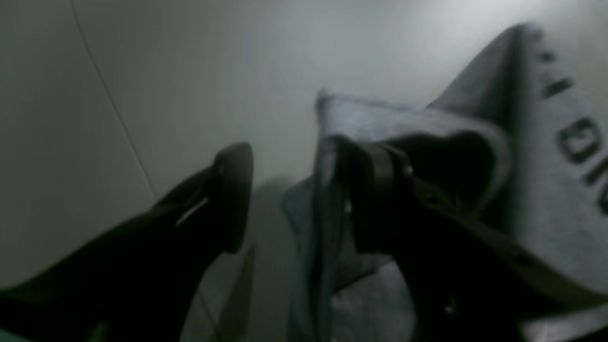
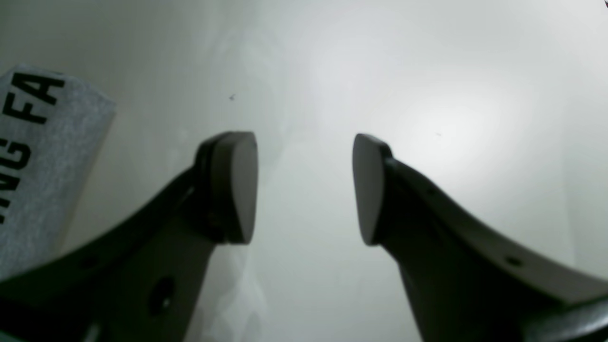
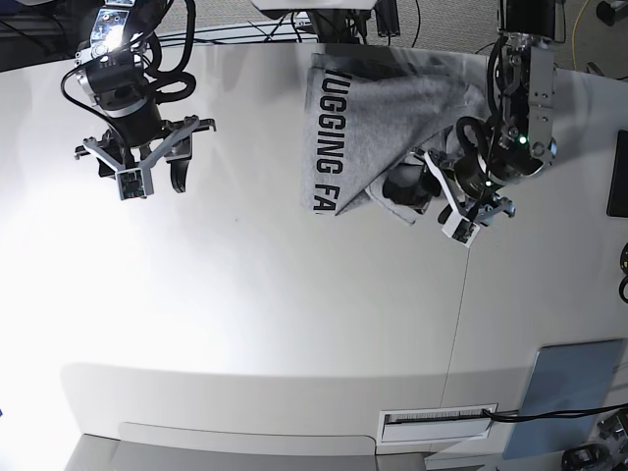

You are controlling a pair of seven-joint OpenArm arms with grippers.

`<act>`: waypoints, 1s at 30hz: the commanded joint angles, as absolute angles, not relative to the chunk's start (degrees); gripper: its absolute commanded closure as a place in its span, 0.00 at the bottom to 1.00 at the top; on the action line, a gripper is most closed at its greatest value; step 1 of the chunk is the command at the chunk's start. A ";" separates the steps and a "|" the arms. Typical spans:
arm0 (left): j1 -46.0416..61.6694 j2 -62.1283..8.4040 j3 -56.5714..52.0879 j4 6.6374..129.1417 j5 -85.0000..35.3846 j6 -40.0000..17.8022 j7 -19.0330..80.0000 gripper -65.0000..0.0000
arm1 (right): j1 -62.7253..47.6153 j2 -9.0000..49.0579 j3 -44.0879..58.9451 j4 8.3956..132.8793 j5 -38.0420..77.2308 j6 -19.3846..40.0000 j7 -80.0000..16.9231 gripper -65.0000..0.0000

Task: Fold the T-shirt properly
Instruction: 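Tuck the loose shirt edge under with the left gripper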

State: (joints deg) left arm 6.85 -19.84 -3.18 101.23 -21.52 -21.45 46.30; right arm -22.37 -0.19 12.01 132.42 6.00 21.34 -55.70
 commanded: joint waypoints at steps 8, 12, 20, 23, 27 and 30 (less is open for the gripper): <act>6.15 -20.32 -9.50 104.66 -23.75 -12.62 45.01 1.00 | -22.20 0.01 12.12 133.40 6.37 21.17 -54.39 0.51; 6.35 -20.32 -15.97 104.68 -23.07 -12.67 45.01 1.00 | -22.20 0.01 12.10 133.40 6.39 21.17 -54.33 0.51; 6.83 -20.34 -17.87 104.64 -20.10 -13.54 45.69 0.78 | -22.22 0.01 12.12 133.40 6.39 21.17 -54.28 0.51; 6.81 -20.67 -17.87 104.64 -18.94 -13.52 46.13 0.58 | -22.22 0.01 12.12 133.40 6.39 21.17 -54.48 0.51; 6.83 -23.09 -17.87 104.64 -18.41 -13.02 49.56 0.55 | -22.22 0.01 12.10 133.40 6.39 21.17 -54.50 0.51; 6.87 -24.86 -17.87 104.64 -20.80 -14.06 55.16 0.55 | -22.20 0.01 12.10 133.40 6.44 21.17 -54.39 0.51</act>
State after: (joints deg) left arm 7.49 -24.14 -17.61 103.72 -20.23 -13.78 56.29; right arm -22.37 -0.19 11.99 132.42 6.04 21.34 -55.70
